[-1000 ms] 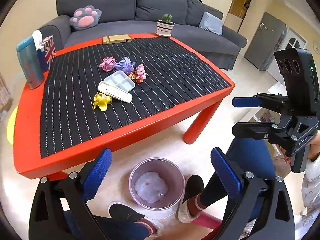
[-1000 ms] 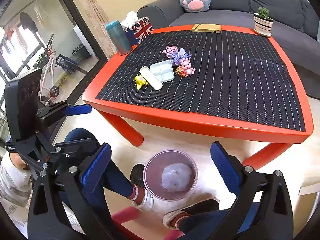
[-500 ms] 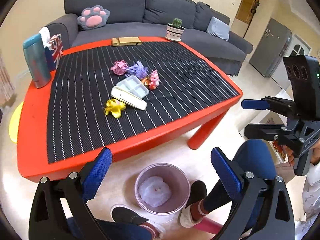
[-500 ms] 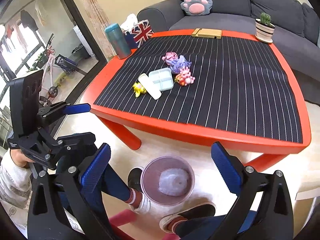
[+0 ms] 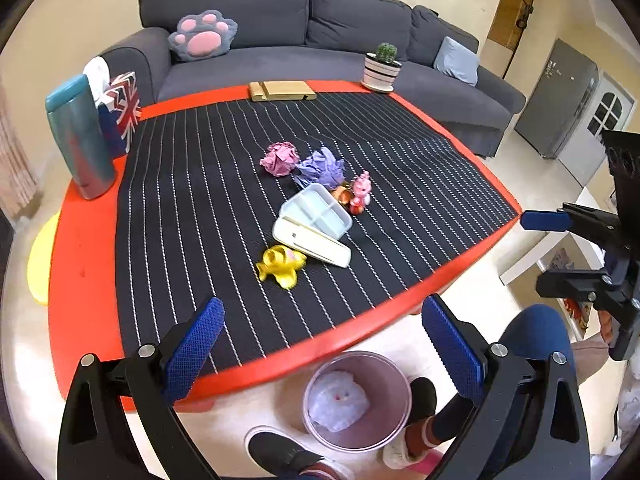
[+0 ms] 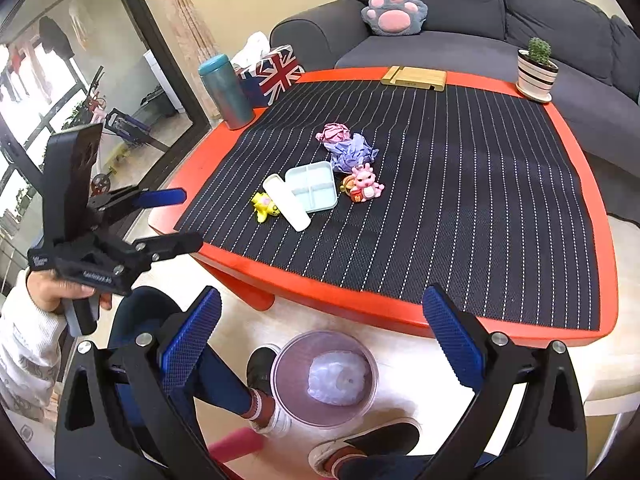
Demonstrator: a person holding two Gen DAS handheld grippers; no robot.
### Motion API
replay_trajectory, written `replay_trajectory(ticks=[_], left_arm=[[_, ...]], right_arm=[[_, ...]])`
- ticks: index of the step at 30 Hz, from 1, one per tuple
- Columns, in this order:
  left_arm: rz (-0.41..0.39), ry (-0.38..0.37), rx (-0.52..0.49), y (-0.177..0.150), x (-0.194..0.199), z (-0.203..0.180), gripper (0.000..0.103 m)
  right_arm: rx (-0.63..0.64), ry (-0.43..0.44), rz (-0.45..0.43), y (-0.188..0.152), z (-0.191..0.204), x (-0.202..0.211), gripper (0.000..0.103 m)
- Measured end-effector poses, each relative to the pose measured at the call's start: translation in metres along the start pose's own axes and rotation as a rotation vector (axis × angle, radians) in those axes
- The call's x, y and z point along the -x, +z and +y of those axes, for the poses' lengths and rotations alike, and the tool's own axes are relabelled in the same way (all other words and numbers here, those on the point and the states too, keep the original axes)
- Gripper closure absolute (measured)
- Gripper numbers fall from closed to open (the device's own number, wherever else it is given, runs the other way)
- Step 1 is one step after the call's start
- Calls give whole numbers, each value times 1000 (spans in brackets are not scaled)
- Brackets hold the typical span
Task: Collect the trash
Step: 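Reach the left gripper to the yellow toy and close on it, then reach the right gripper to the pink toy figure and close on it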
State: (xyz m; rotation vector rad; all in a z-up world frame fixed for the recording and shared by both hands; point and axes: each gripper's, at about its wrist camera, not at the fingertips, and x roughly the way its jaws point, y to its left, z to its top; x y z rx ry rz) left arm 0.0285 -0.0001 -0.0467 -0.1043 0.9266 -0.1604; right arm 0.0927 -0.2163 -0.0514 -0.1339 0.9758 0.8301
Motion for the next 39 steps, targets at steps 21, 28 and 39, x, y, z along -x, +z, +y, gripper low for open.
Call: replay_trajectory(ticks=[21,28,39], left_arm=[[144,18,-101,22,-76,27,16],[155,12,-123,19,-86,28,42],[152,-1,-110,21,-82,27,72]], right_arm=[[-7,-17,25,4,-5,-7,4],[-13,-21,32,3,-9,-9,4],[-13,-22,35,4,-10,-13,4]])
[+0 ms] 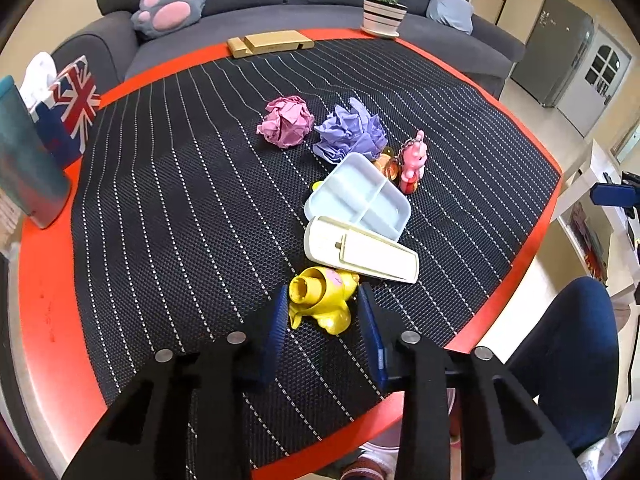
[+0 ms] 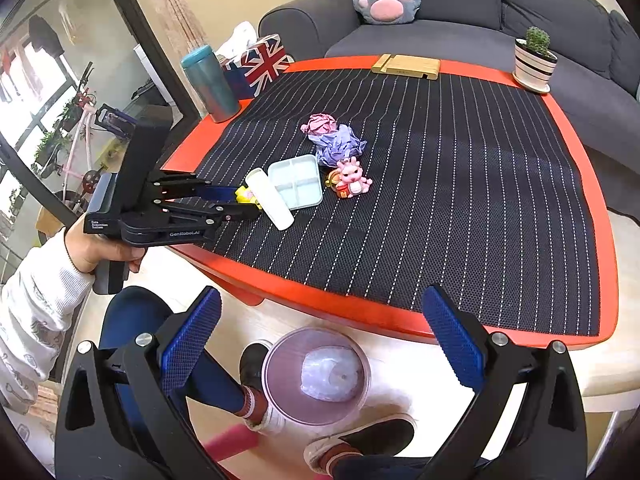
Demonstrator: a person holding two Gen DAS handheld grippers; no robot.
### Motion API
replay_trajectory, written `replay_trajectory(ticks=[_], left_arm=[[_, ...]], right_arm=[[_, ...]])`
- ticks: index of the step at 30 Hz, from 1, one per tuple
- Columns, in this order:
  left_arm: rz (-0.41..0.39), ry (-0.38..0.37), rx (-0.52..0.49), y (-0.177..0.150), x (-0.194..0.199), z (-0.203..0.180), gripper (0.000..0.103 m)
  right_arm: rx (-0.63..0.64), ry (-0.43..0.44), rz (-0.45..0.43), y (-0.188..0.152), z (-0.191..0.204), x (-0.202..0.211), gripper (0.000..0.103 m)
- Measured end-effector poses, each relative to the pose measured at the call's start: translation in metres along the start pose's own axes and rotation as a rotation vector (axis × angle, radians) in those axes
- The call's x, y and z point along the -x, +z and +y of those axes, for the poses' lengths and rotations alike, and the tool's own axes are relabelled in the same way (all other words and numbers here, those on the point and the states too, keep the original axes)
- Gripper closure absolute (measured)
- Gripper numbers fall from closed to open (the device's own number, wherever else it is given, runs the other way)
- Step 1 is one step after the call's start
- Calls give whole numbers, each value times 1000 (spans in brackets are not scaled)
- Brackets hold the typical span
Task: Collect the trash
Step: 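Reach the right gripper to the pink toy figure and close on it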
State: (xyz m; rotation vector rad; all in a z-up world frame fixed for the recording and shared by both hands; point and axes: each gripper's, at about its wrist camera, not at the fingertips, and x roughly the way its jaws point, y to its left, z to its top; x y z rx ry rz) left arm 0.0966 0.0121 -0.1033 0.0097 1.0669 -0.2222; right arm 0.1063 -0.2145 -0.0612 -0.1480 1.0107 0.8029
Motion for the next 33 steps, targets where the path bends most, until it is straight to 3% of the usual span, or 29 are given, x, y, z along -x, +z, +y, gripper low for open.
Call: replay_trajectory(ticks=[18,33], left_arm=[[-69,5,85,-4,39,8,72],[-110,-2,89,1,65,2,72]], right_arm=[[42,-10,-2,28,0,-17,4],[171,-30,18,74,-2,-61,4]])
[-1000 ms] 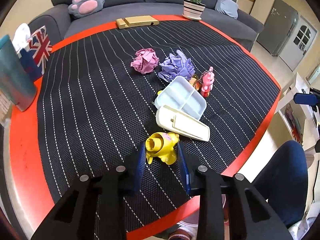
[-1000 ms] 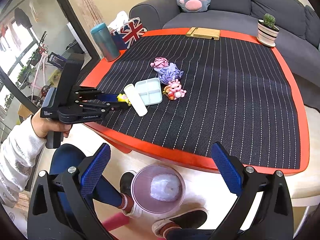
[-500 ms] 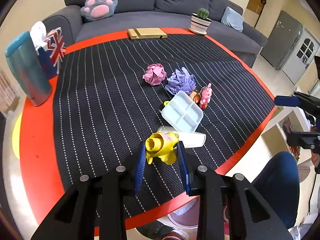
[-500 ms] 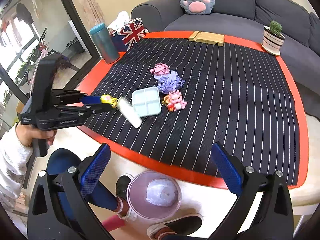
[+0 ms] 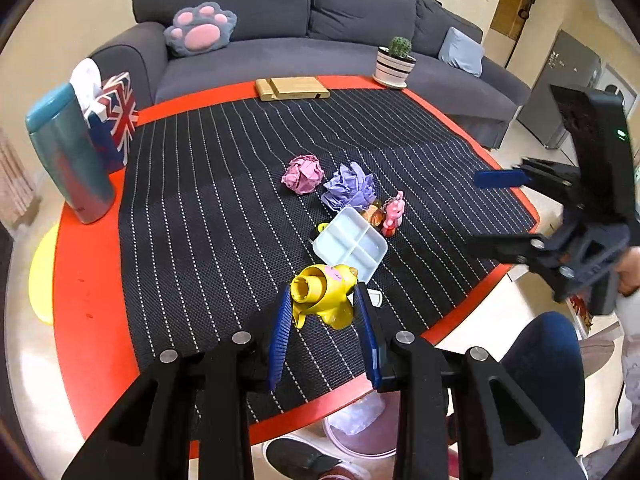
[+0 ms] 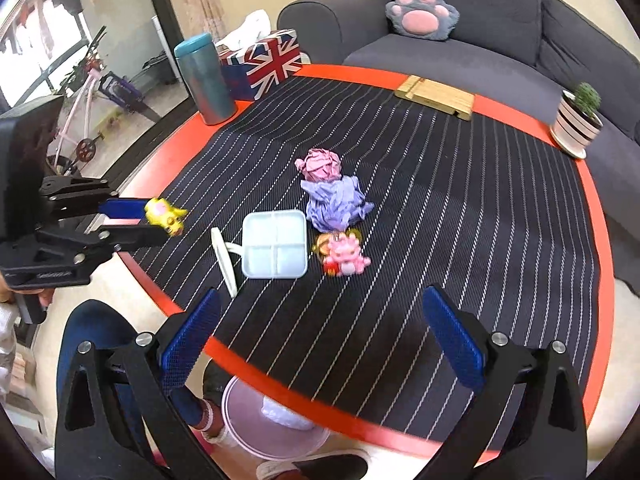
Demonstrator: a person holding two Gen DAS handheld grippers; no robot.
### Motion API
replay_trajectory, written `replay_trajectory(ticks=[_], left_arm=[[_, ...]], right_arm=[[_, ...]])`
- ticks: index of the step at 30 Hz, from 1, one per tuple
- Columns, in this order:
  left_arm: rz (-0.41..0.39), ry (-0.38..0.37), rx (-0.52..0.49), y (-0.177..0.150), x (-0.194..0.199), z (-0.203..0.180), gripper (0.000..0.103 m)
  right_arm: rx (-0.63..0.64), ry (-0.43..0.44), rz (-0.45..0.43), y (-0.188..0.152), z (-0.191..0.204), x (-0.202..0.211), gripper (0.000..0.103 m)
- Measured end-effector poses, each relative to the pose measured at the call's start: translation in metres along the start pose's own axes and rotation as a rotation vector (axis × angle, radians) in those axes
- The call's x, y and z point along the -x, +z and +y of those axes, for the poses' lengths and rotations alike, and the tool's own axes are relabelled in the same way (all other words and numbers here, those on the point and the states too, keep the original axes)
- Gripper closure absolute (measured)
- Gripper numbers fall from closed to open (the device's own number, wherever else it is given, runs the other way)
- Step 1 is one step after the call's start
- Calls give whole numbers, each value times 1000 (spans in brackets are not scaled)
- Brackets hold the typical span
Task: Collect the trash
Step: 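Reach the right gripper to the pink toy figure and close on it, then drop the pink toy into the bin with the right gripper while the left carries the yellow toy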
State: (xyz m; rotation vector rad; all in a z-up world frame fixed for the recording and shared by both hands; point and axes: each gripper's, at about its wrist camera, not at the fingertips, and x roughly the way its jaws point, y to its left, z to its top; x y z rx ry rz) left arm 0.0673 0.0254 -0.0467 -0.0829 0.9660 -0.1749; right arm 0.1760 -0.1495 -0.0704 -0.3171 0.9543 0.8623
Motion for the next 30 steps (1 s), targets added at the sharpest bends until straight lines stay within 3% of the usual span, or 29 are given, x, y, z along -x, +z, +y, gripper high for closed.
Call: replay_trajectory(ticks=[7,13,15,17,22,26,30], left_arm=[[3,-1,10,-3,0,2,72],[1,-2,15,-3,1,4,72],[-1,-4,18,-4,2,5,72],[-1,-7,19,-5,2,5,72],[-1,-12,20,-8,0,4,72],[1,-14,20,-11,0,3,72],[-3,-14,19,-12,2,3,72]], right_arm=[[44,10,43,15,-5,-26,5],[74,14,106,25,-8,-50,32],[72,13,115,25,-9,-55,35],[68,19,118,26,-11,-58,47],[67,22,118,26,-13,-64,59],[76,3,119,27,-11,-69,78],[78,1,113,27,-9,-67,79]])
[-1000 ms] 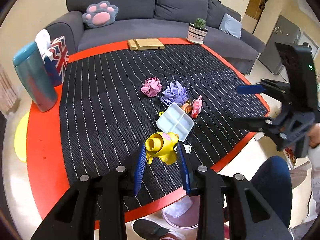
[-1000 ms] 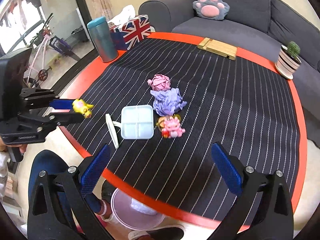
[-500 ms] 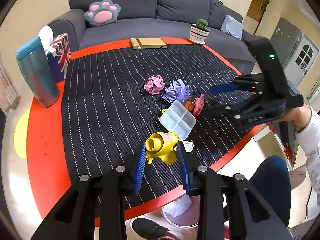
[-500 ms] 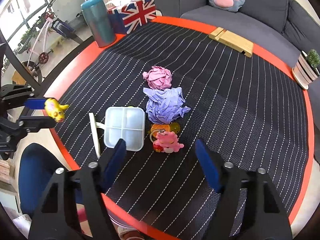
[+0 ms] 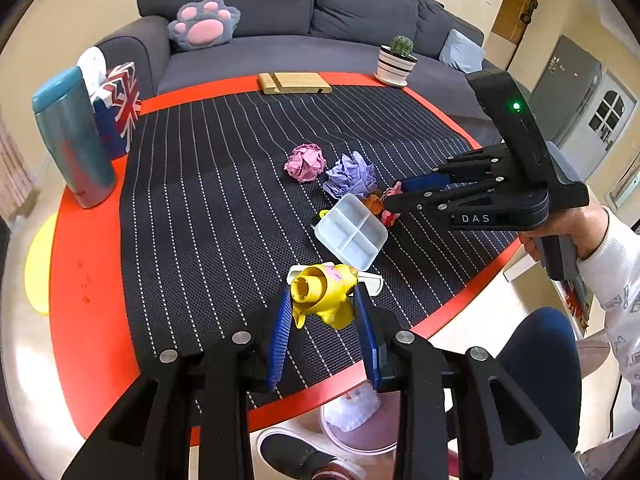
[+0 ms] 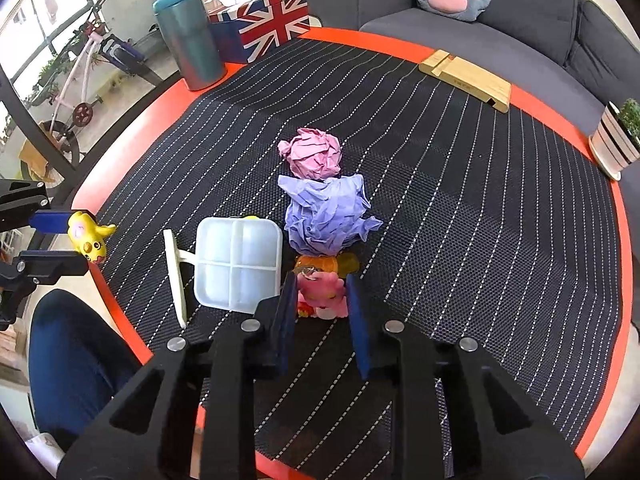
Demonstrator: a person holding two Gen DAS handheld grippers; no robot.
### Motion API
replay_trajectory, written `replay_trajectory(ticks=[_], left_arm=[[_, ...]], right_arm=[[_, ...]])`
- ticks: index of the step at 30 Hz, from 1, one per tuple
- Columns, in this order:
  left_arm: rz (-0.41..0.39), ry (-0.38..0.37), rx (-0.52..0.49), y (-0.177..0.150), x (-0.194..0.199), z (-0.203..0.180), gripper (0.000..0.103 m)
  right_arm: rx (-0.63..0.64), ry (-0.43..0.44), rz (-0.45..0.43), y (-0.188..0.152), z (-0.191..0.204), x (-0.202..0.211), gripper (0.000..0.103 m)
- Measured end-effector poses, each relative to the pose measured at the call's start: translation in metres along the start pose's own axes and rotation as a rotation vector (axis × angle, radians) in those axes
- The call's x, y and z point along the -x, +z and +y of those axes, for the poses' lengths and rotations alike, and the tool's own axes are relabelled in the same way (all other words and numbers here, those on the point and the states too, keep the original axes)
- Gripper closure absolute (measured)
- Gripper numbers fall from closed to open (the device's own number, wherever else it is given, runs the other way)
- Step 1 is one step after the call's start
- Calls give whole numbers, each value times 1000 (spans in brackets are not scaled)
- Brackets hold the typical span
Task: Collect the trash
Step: 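Drop the pink toy into the bin with the right gripper while the left carries the yellow toy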
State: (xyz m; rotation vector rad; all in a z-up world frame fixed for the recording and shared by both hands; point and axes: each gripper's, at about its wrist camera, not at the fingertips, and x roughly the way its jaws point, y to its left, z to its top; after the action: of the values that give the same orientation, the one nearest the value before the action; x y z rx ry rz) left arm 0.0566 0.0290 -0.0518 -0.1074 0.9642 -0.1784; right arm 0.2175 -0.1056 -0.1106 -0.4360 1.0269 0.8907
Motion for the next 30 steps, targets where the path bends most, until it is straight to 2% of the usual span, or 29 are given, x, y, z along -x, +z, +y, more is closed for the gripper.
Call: replay_trajectory(ticks=[12,23,30], left_arm=[[-27,-17,-28,2,10,-18,72],[-55,-27,-84,-8,28,-48,72],[-67,-29,-126,-21,41,-70,72]], right_arm=[[-43,-8,-73,-18,3,49,79],[-11,7,-173,-60,37,119,79],[11,15,-202,-91,65,149,79]])
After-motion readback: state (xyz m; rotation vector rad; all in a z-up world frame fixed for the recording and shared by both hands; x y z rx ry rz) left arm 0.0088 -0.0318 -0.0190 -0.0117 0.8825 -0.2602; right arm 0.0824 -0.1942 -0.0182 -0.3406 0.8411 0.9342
